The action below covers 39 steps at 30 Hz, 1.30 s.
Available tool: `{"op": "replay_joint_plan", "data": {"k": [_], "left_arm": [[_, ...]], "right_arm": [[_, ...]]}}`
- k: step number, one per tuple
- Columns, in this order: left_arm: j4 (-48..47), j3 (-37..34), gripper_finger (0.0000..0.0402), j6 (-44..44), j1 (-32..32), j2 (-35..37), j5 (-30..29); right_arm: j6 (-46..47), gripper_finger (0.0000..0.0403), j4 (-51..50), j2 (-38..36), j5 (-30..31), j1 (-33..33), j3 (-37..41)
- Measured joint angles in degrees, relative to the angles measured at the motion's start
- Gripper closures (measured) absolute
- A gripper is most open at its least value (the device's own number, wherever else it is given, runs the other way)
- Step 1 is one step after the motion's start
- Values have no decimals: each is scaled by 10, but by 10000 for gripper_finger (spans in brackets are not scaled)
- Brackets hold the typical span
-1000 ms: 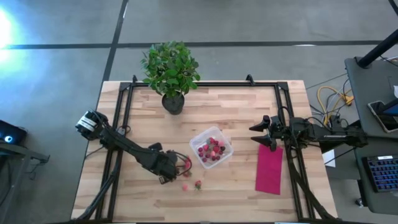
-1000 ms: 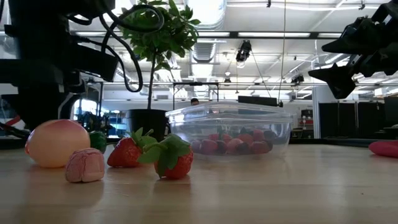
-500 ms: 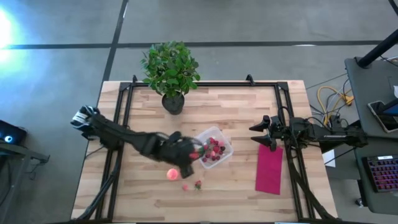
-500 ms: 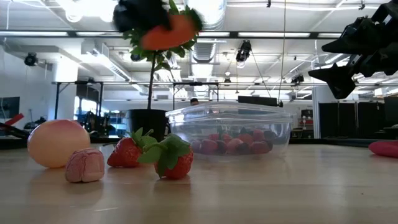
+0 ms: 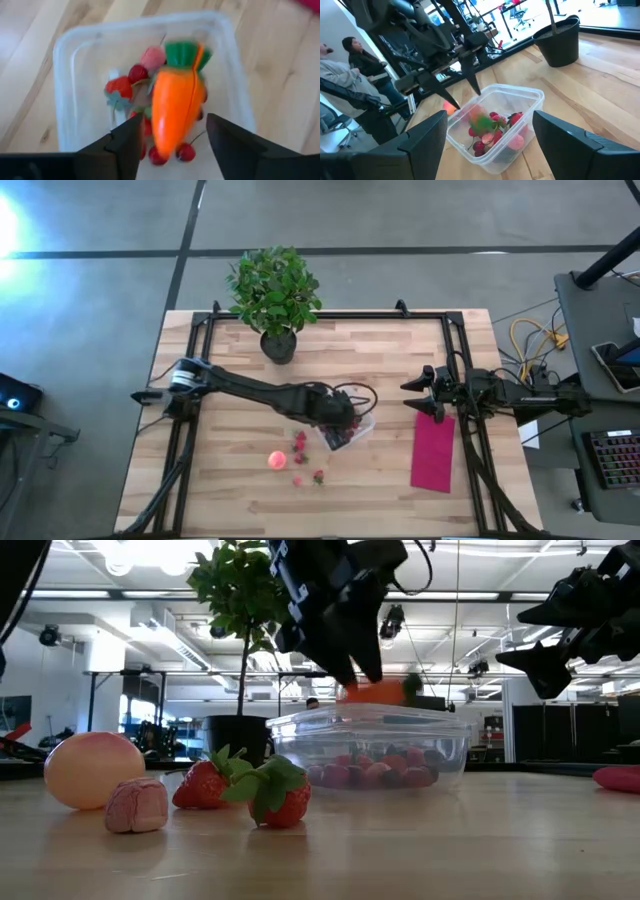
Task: Pick and placing Produce into tupperware
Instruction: Put the orange carrot into the transparent bin, then put the pink peach into the transparent bin
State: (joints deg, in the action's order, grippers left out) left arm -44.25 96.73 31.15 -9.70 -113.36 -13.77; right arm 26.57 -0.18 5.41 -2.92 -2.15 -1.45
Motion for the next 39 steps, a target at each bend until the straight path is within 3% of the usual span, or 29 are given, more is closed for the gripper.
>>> {"op": "replay_joint_plan", "data": {"k": [5, 7, 9, 11, 14, 18, 22, 24, 26, 31, 34, 39], "left_arm": [[-87, 16, 162, 90, 11, -5, -16], [-113, 13, 156, 126, 15, 5, 3], [-108, 12, 155, 107, 12, 22, 45], [-100, 13, 154, 88, -8, 43, 83], [-120, 3, 154, 91, -50, 65, 93], [-214, -9, 153, 192, -92, 68, 91], [-229, -9, 153, 185, -169, 69, 77], [-233, -15, 153, 165, -207, 69, 43], [-233, -26, 153, 200, -231, 68, 12], [-235, -75, 153, 389, -253, 66, 5], [-232, -90, 153, 415, -264, 66, -33], [-208, -117, 153, 420, -266, 66, -33]], "right_arm": [[0, 117, 0, 0, 0, 0, 0], [0, 117, 0, 0, 0, 0, 0], [0, 117, 0, 0, 0, 0, 0], [0, 117, 0, -1, 0, 0, 0], [0, 117, 0, 0, 0, 0, 0], [0, 117, 0, 0, 0, 0, 0], [0, 117, 0, 0, 0, 0, 0], [0, 117, 0, 0, 0, 0, 0], [0, 117, 0, -1, 0, 0, 0], [0, 117, 0, 0, 0, 0, 0], [0, 117, 0, 0, 0, 0, 0], [0, 117, 0, 0, 0, 0, 0]]}}
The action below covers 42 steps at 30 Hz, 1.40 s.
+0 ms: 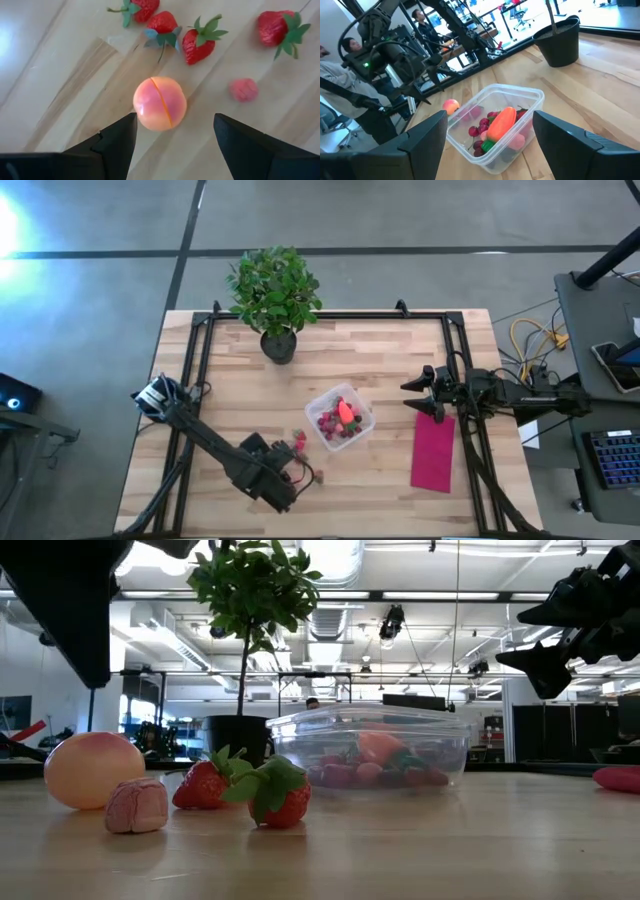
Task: Pick and placing Produce into tupperware
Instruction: Put the pink peach into the transparent bin
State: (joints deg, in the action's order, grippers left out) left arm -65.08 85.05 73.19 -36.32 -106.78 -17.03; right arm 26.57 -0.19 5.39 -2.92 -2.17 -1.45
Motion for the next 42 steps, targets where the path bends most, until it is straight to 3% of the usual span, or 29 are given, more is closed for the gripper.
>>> {"op": "replay_joint_plan", "data": {"k": [15, 26, 35, 42], "left_arm": [[99, -86, 153, 2, 25, 0, 7], [153, -138, 153, 1, 37, 0, 54], [153, -111, 164, -1, 40, 6, 57], [154, -69, 198, -33, 54, 30, -14]], "right_arm": [[0, 117, 0, 0, 0, 0, 0], [0, 117, 0, 0, 0, 0, 0], [0, 117, 0, 0, 0, 0, 0], [0, 117, 0, 0, 0, 0, 0]]}}
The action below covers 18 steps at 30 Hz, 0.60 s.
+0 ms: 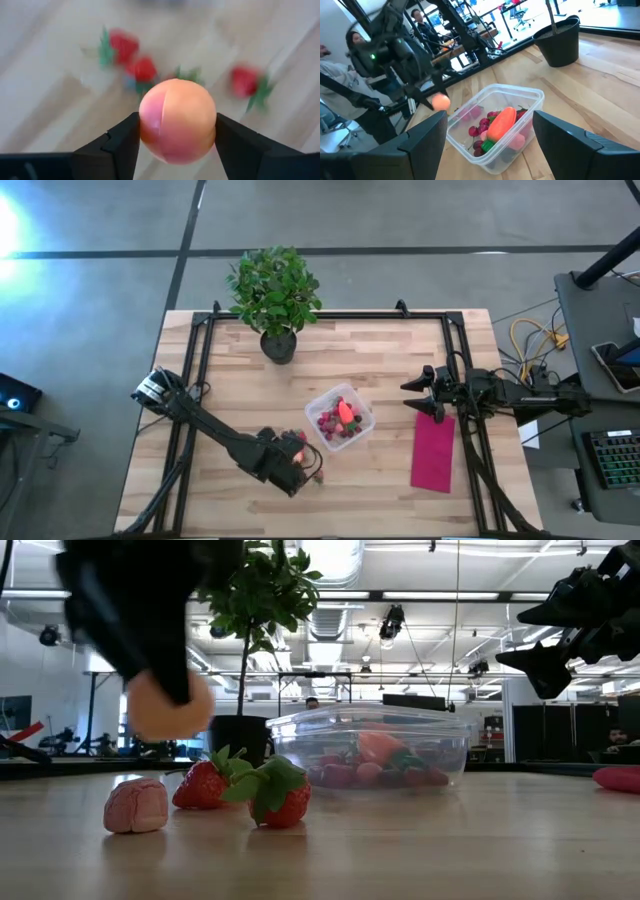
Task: Pick and placing Produce into tupperware
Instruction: Put the pink peach into the transparent bin
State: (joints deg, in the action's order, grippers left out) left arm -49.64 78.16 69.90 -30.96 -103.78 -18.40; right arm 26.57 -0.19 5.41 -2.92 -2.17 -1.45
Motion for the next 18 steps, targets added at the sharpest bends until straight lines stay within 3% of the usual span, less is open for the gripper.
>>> {"op": "replay_joint_plan", "data": {"k": [5, 9, 13, 18], "left_arm": [[46, 46, 191, -70, 35, 41, -128], [112, 73, 188, -218, 95, 56, -149], [160, 84, 187, -295, 170, 43, -100], [150, 77, 187, -289, 232, -1, 59]], "right_arm": [[0, 117, 0, 0, 0, 0, 0], [0, 117, 0, 0, 0, 0, 0], [0, 117, 0, -1, 0, 0, 0], [0, 117, 0, 0, 0, 0, 0]]}}
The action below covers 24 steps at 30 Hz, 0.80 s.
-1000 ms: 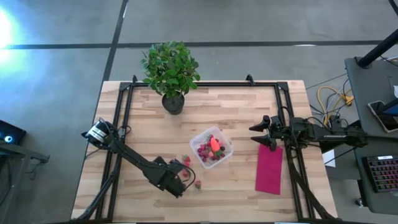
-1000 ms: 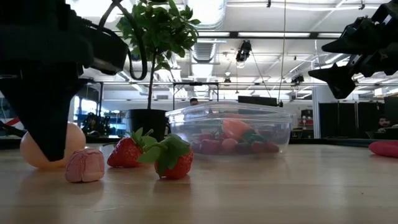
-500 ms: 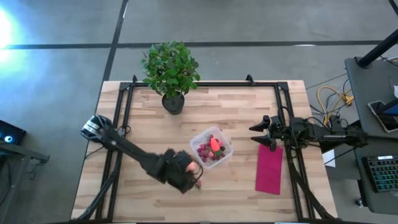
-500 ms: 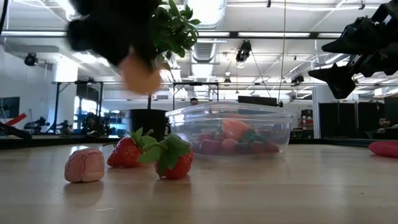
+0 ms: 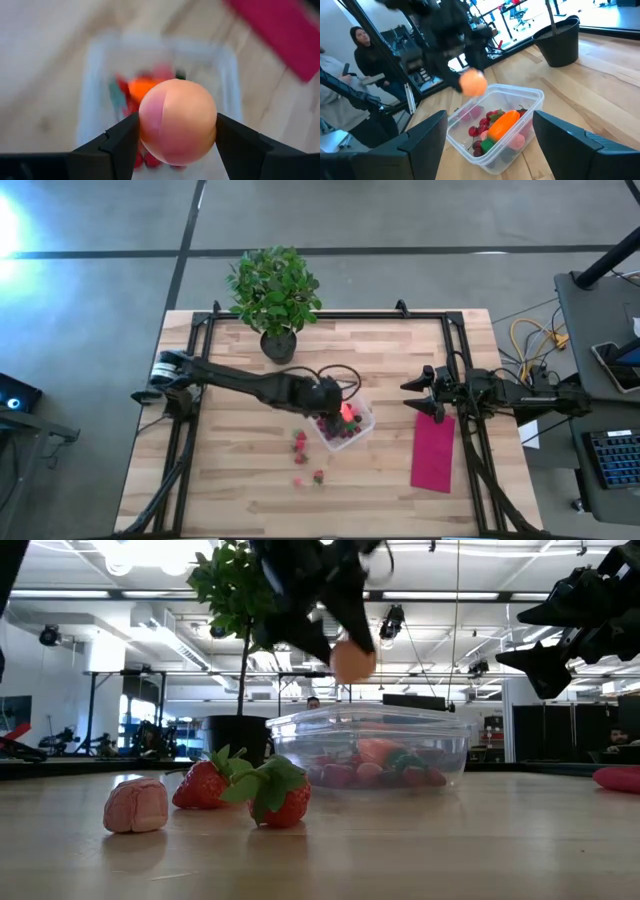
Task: Pick and placing Produce into tupperware
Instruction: Put the pink peach into the transparent bin, then put the red strawberry into the transparent bin
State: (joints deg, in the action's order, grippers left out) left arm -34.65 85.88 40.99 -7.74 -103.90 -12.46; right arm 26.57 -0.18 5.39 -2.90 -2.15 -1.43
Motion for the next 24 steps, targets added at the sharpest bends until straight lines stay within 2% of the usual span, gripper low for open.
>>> {"op": "replay_joint_plan", "data": {"k": [2, 6, 14, 19, 21, 24], "left_arm": [[-18, -1, 186, 28, 2, -14, 21], [-18, -1, 174, 42, -4, -25, 24], [-36, 4, 99, 97, -13, 0, 30], [-120, 1, 71, 151, -35, 17, 33], [-144, 1, 69, 128, -51, 19, 31], [-170, -1, 68, 17, -89, 18, 23]], "right_arm": [[0, 117, 0, 0, 0, 0, 0], [0, 117, 0, 0, 0, 0, 0], [0, 117, 0, 0, 0, 0, 0], [0, 117, 0, 0, 0, 0, 0], [0, 117, 0, 0, 0, 0, 0], [0, 117, 0, 0, 0, 0, 0]]}}
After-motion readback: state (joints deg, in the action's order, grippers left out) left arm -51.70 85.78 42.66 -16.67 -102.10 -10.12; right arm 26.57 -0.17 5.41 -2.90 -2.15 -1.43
